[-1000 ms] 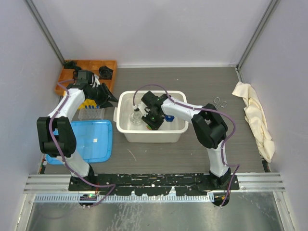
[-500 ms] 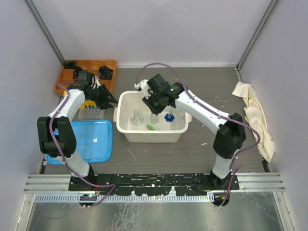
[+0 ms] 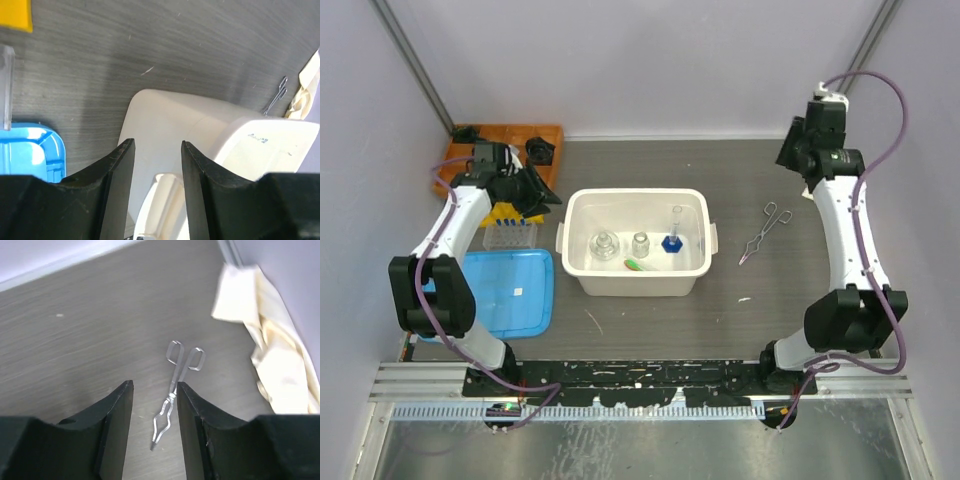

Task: Organize the chemistry lab equipment
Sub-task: Place the chemistry item in the storage box, then pick up the chemistry item at the center of the board, then place the chemistry item in the storage box.

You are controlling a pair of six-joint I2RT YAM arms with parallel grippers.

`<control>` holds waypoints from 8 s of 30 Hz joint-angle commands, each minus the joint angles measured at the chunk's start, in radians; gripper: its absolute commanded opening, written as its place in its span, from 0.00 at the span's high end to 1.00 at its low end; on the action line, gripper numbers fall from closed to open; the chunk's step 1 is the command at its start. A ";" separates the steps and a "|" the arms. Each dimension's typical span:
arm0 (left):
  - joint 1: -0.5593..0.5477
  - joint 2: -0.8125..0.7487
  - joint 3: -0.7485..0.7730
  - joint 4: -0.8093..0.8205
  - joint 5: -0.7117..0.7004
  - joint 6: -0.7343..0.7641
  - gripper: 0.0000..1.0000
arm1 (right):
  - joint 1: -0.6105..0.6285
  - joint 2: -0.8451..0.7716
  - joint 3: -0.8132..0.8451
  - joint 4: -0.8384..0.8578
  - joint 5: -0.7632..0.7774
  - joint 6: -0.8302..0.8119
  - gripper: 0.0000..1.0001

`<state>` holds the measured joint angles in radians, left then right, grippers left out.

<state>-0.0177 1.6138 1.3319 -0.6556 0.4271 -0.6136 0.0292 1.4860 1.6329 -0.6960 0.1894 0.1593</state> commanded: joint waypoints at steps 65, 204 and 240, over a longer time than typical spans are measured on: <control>0.004 -0.030 0.082 -0.002 -0.030 0.037 0.56 | -0.107 0.154 -0.243 0.149 -0.121 0.125 0.99; 0.002 -0.052 0.017 -0.003 -0.019 0.048 0.56 | 0.902 0.452 -0.030 -0.197 -0.196 -0.551 0.96; 0.002 -0.071 0.002 -0.010 -0.019 0.046 0.56 | 0.902 0.447 -0.054 -0.192 -0.178 -0.527 0.66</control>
<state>-0.0177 1.5967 1.3342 -0.6861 0.3893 -0.5827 0.9241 1.9530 1.5669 -0.8978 -0.0051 -0.3817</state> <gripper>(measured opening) 0.439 0.336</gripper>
